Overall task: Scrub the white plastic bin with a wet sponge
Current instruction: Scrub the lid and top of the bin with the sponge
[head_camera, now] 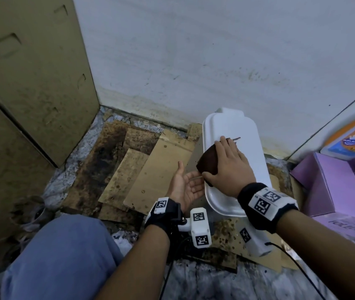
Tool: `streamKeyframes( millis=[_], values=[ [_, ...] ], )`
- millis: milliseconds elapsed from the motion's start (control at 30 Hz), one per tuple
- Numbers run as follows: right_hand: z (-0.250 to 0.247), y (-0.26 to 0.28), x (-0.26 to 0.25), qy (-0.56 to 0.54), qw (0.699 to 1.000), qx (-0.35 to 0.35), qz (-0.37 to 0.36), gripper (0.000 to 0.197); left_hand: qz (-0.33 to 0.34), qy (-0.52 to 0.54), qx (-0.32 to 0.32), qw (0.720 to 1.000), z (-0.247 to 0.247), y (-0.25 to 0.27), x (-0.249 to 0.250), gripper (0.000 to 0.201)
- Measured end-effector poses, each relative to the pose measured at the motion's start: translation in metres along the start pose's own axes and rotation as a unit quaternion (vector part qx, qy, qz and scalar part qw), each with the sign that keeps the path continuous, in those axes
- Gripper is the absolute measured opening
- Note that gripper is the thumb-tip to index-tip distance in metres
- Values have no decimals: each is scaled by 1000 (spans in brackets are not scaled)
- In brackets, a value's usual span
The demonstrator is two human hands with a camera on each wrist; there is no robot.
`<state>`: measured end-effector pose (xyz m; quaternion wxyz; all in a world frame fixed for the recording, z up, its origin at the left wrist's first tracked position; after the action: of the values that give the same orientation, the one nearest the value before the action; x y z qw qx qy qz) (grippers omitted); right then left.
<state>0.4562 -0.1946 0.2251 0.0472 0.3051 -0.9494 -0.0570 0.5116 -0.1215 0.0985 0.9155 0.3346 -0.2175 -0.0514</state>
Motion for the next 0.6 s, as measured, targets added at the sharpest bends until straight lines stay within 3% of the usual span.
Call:
streamKeyframes(
  millis=[133, 267, 500, 600],
  values=[
    [13, 2, -2, 24, 999, 26, 4, 94, 5, -2, 1, 1000, 0, -2, 1, 72],
    [17, 6, -5, 36, 999, 6, 8, 95, 5, -3, 0, 1000, 1, -3, 2, 73],
    [22, 42, -21, 55, 998, 33, 15, 91, -18, -7, -20, 1000, -2, -2, 1, 86],
    [24, 31, -20, 64, 997, -8, 33, 94, -30, -2, -25, 999, -5, -2, -2, 90]
  ],
)
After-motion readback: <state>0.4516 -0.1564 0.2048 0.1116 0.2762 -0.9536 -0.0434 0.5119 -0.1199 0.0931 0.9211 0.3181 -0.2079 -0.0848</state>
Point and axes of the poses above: each hand's wrist, its own y-axis away from the middle knuckle, its own z-axis out of the palm, x = y × z, the point moved 9 cm from there along -y, towards the middle knuckle, and after that the axes turned 7 degrees about y, right-handed, at the moved point
